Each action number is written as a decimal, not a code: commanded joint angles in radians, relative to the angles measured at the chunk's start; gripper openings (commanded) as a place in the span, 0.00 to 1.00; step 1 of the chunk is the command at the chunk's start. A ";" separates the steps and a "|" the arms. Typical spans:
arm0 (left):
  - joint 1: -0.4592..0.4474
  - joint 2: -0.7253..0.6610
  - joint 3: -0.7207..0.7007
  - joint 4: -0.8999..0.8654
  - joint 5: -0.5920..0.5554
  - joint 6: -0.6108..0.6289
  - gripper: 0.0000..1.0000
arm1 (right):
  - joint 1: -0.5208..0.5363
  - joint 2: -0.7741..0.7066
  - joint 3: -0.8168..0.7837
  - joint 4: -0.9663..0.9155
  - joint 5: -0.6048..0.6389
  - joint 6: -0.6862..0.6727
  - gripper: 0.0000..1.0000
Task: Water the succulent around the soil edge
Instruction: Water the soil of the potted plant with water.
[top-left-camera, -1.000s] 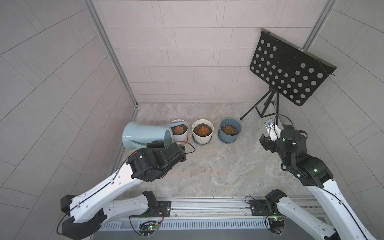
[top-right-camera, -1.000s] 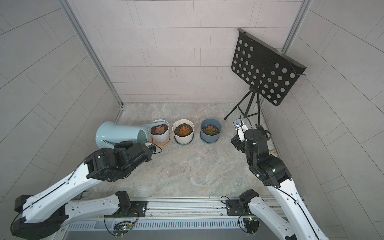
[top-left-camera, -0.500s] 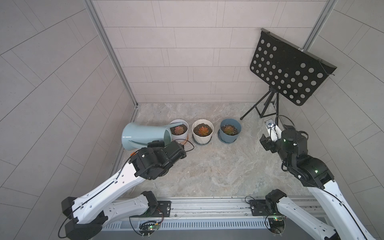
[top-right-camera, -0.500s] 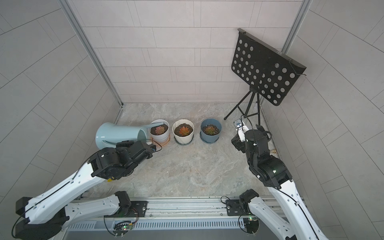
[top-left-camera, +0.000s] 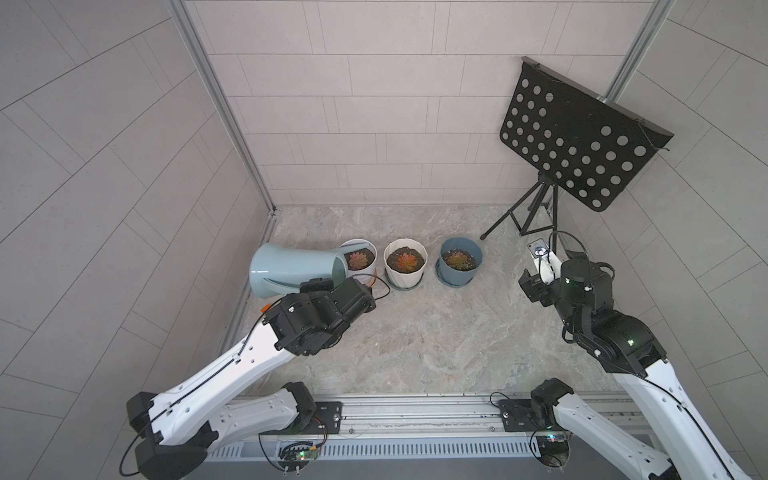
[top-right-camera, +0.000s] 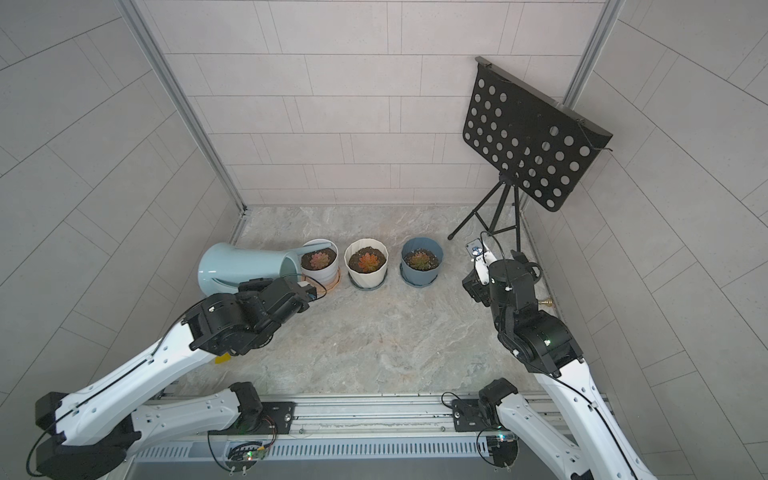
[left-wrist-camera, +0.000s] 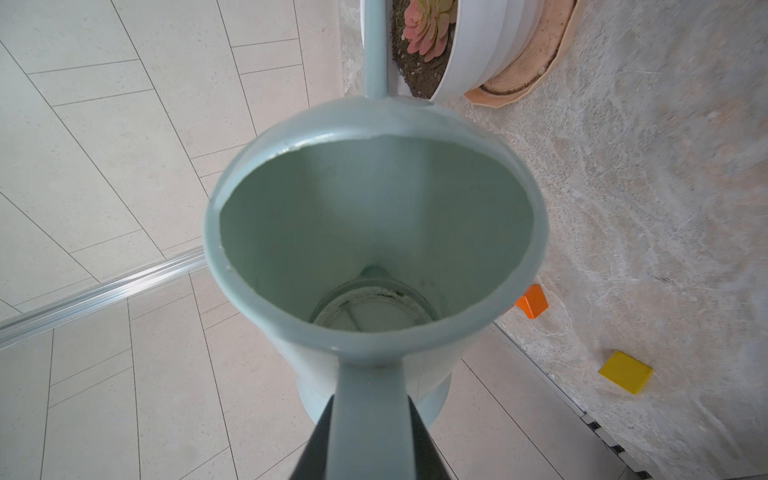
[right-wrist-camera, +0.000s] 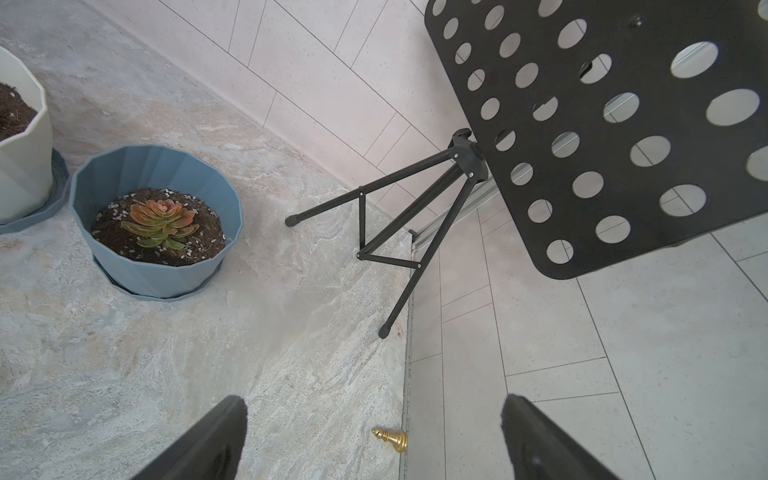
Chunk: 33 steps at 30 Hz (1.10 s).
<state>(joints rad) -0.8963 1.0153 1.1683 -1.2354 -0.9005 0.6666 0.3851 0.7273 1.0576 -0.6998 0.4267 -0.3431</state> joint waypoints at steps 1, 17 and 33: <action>0.016 -0.007 -0.005 0.030 -0.045 0.017 0.00 | -0.005 -0.008 -0.006 0.021 0.011 -0.005 1.00; 0.070 -0.036 -0.029 0.065 -0.043 0.053 0.00 | -0.005 -0.012 -0.009 0.023 0.016 -0.011 1.00; 0.091 -0.052 -0.036 0.065 -0.052 0.057 0.00 | -0.006 -0.016 -0.011 0.024 0.019 -0.013 1.00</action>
<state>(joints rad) -0.8158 0.9897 1.1389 -1.1786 -0.8944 0.7155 0.3851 0.7204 1.0569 -0.6994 0.4305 -0.3565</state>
